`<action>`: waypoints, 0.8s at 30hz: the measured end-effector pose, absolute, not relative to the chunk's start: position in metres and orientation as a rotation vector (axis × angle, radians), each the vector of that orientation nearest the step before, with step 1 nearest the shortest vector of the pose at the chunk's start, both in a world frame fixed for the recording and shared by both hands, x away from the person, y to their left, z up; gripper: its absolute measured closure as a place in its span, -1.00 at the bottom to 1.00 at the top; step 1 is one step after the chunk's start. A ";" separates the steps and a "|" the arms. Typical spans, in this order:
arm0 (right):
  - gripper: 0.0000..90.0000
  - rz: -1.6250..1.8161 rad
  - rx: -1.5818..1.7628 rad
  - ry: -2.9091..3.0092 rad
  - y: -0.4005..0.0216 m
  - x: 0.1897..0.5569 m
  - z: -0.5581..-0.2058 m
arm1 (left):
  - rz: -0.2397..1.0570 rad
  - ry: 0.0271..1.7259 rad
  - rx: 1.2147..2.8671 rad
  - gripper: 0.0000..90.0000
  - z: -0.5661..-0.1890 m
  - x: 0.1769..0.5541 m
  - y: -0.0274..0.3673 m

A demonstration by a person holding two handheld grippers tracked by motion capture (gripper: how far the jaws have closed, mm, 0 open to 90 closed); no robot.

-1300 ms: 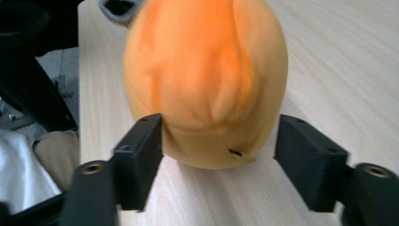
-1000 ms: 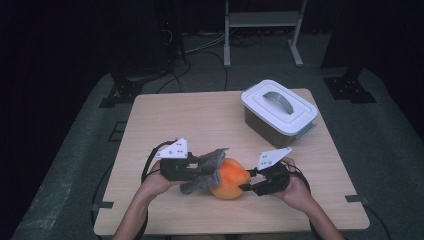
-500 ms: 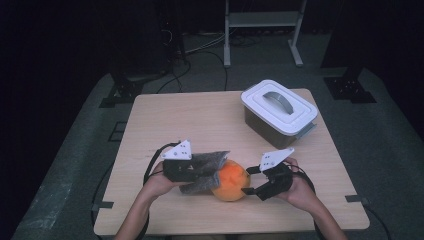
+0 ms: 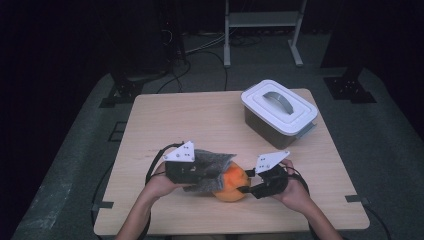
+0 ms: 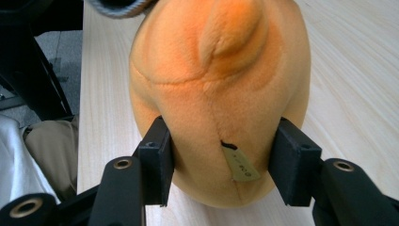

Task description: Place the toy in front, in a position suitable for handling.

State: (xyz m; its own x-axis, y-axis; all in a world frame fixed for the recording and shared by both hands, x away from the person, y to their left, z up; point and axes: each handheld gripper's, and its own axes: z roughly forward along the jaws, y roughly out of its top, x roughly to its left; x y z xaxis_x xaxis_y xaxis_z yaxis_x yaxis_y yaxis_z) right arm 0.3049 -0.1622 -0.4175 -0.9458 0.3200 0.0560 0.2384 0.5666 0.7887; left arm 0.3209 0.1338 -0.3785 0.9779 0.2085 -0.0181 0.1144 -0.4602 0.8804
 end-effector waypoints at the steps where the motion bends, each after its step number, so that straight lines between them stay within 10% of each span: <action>1: 0.02 1.341 0.488 2.696 -0.164 0.306 -0.417 | 0.108 0.243 2.054 0.59 -0.381 0.323 0.137; 24: 0.06 1.341 0.443 2.700 -0.162 0.307 -0.419 | 0.138 0.167 2.053 0.57 -0.369 0.311 0.122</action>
State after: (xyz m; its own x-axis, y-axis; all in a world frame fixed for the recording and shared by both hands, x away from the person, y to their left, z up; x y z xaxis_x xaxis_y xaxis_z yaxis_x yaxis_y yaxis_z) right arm 0.3070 -0.1622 -0.4189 -0.9533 0.2988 0.0444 0.2158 0.5710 0.7921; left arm 0.3113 0.1217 -0.3691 0.9838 0.1775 0.0264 0.0601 -0.4644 0.8836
